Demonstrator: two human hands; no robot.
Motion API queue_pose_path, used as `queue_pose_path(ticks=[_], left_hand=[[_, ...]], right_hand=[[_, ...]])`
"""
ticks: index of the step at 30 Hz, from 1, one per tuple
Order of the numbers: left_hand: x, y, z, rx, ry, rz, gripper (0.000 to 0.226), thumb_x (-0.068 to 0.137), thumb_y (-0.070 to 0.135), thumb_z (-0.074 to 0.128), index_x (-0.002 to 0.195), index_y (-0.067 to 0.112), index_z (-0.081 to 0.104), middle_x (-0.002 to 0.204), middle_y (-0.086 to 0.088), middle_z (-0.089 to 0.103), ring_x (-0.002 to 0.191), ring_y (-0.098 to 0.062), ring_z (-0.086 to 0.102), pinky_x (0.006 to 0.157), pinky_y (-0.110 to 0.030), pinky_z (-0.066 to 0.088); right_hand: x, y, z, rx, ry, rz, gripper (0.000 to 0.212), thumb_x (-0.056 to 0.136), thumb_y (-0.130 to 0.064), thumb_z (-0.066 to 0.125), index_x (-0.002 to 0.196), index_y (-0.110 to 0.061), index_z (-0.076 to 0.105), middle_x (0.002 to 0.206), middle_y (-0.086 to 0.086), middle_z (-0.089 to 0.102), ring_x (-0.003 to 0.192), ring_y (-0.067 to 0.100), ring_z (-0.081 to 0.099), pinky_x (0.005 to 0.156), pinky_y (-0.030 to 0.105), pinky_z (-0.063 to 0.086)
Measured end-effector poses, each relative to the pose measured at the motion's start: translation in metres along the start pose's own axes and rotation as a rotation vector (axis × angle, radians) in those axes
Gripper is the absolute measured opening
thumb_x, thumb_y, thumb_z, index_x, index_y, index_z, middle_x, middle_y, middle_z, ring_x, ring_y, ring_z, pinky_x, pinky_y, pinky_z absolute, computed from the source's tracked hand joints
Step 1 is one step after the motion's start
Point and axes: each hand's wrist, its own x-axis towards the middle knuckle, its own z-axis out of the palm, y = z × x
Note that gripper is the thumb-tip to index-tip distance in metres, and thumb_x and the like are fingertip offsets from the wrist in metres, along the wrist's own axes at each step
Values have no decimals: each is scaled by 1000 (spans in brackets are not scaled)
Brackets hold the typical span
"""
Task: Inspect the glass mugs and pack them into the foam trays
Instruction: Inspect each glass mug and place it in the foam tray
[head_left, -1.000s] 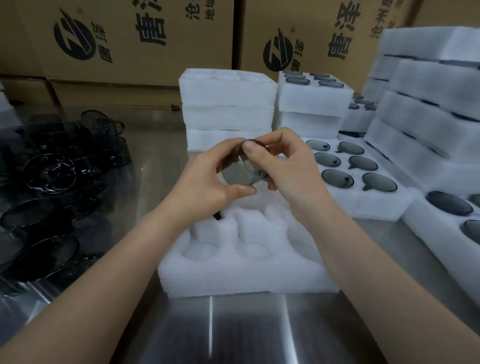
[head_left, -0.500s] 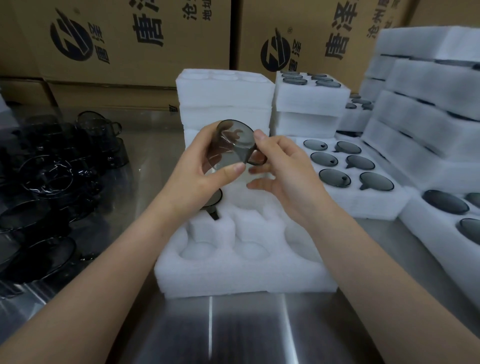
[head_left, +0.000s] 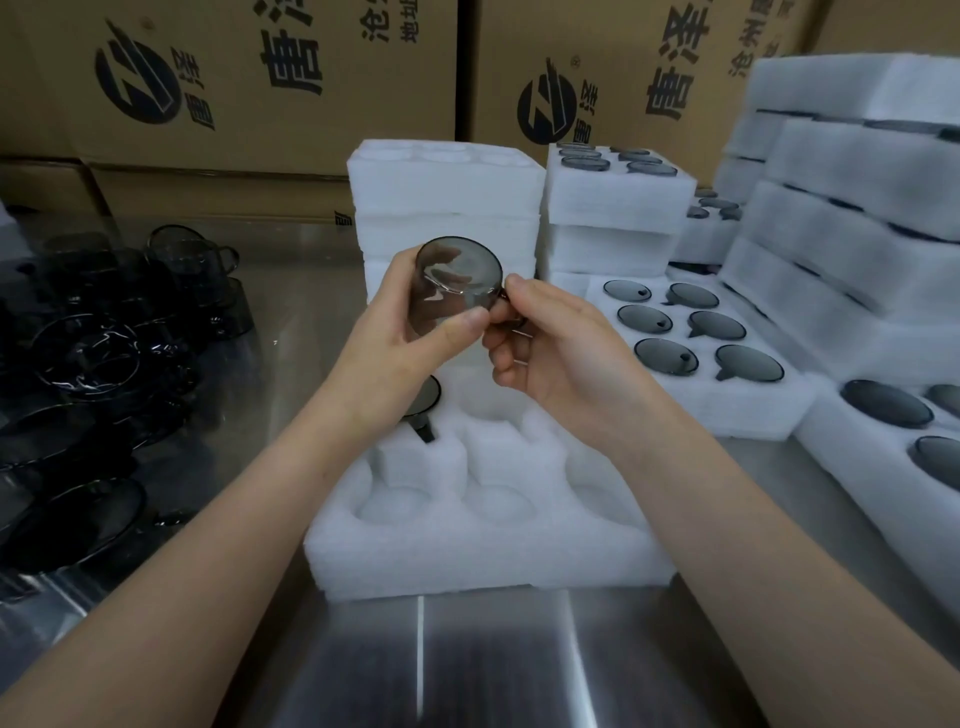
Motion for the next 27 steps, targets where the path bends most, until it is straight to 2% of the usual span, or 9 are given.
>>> queue_pose_path(ticks=[2, 5, 7, 10, 14, 18, 21, 24, 27], left_hand=[[0, 1, 0, -28, 23, -15, 33, 88, 27, 59, 119, 18, 51, 109, 10, 67, 106, -5, 63, 85, -18, 48], [-1, 3, 0, -54, 53, -48, 39, 93, 36, 50, 121, 10, 52, 112, 0, 66, 104, -9, 65, 90, -24, 50], [-1, 4, 0, -49, 63, -83, 48, 95, 46, 43, 120, 6, 53, 107, -4, 67, 102, -12, 67, 94, -27, 52], [-1, 5, -1, -6, 37, -121, 61, 95, 56, 30, 113, 5, 59, 94, -6, 69, 100, -20, 68, 99, -43, 49], [1, 1, -3, 2, 23, -108, 65, 100, 57, 20, 106, 13, 68, 80, -3, 72, 91, -20, 71, 91, -40, 55], [2, 0, -2, -51, 4, -117, 58, 102, 54, 20, 95, 30, 72, 77, -1, 71, 83, -15, 72, 77, -22, 55], [3, 3, -1, -68, -45, -130, 57, 103, 53, 19, 96, 29, 71, 80, -3, 71, 82, -20, 72, 82, -29, 56], [3, 3, -1, -50, -57, -151, 58, 99, 53, 26, 113, 10, 63, 93, -12, 72, 91, -27, 72, 94, -45, 52], [1, 4, 1, 0, -43, -160, 52, 93, 52, 35, 112, 9, 58, 98, -11, 73, 97, -24, 70, 94, -43, 51]], right_hand=[[-1, 0, 0, 32, -55, -22, 32, 99, -24, 49, 77, -12, 69, 69, 5, 59, 56, 14, 51, 53, 24, 44], [-3, 2, 1, 40, -125, -89, 26, 99, -21, 48, 91, -11, 70, 72, 4, 59, 58, 14, 53, 56, 24, 45], [-4, 4, 3, 14, -147, -144, 23, 98, -18, 49, 93, -12, 71, 72, 3, 60, 58, 13, 55, 56, 24, 47], [-4, 4, 6, -50, -149, -205, 20, 92, -14, 51, 93, -13, 71, 68, 1, 61, 55, 13, 55, 54, 24, 48], [-5, 6, 8, -195, -89, -282, 19, 90, -7, 59, 95, -18, 73, 65, -1, 62, 51, 13, 53, 53, 23, 47], [-6, 6, 11, -257, -13, -326, 17, 92, -8, 59, 94, -18, 73, 61, -4, 61, 49, 10, 50, 50, 22, 45], [-6, 5, 12, -263, 7, -320, 16, 93, -13, 60, 86, -17, 73, 57, -3, 57, 49, 11, 48, 51, 22, 43], [-5, 3, 12, -228, 41, -297, 25, 97, -19, 55, 77, -17, 70, 52, 0, 46, 49, 13, 43, 54, 23, 40], [-4, 0, 10, -104, 19, -187, 35, 97, -26, 49, 68, -14, 63, 52, 0, 39, 51, 15, 39, 57, 22, 38]])
